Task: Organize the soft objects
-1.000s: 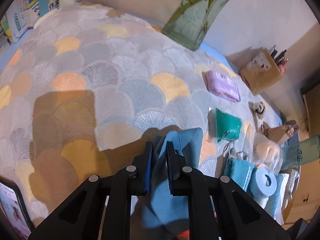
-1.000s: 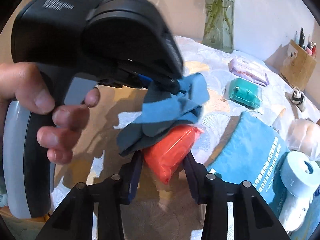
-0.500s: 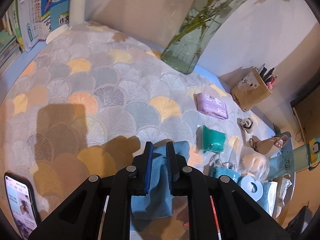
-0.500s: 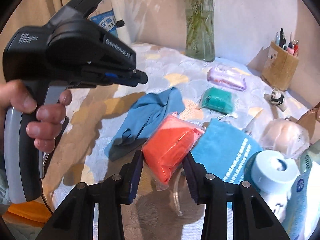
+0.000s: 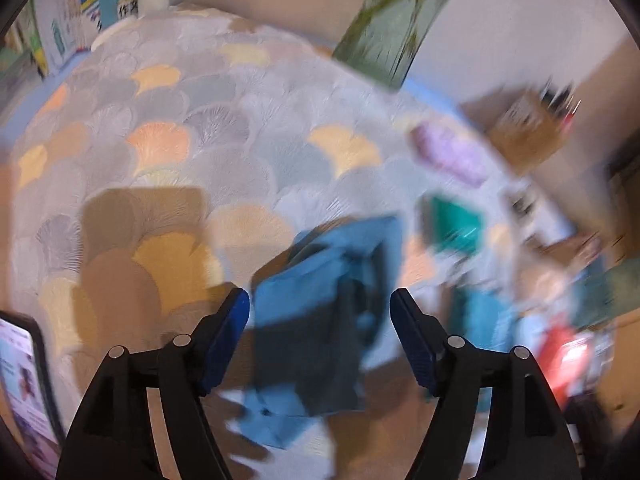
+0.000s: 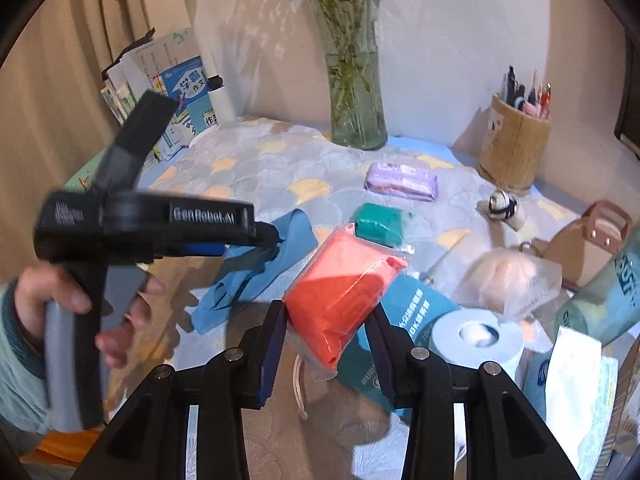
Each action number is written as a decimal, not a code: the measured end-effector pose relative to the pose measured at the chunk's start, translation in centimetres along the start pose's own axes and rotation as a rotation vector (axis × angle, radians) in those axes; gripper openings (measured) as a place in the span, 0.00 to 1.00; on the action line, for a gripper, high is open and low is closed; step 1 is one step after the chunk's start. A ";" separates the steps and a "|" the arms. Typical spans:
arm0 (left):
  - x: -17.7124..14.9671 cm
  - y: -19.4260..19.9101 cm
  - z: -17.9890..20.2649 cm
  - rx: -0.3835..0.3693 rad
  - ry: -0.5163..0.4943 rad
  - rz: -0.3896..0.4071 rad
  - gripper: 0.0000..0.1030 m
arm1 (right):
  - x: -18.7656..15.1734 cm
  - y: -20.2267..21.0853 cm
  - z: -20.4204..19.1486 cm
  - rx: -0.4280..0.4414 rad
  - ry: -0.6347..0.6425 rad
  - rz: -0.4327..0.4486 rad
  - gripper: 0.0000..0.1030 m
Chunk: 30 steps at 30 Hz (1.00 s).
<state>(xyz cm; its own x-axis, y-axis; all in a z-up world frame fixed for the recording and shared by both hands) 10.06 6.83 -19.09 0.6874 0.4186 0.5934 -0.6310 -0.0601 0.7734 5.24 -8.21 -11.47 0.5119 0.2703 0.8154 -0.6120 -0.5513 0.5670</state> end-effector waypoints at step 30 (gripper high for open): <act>13.4 15.2 16.7 -0.355 -0.126 0.456 0.06 | 15.2 12.6 6.4 -0.181 -0.008 0.441 0.38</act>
<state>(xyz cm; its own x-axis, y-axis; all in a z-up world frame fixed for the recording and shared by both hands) 15.69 -3.66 4.30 0.3426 0.3095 0.8870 -0.9394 0.1074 0.3254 9.19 -16.09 7.33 0.1843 0.0350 0.9823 -0.8665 -0.4658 0.1791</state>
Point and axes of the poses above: each gripper's, at about its wrist camera, not at the fingertips, and y roughly against the way its jaws point, z to its right, x to its top, the point moved 10 cm from there along -y, roughly the way its jaws point, and after that the axes turned 15 degrees about z, right-handed, at the moved point
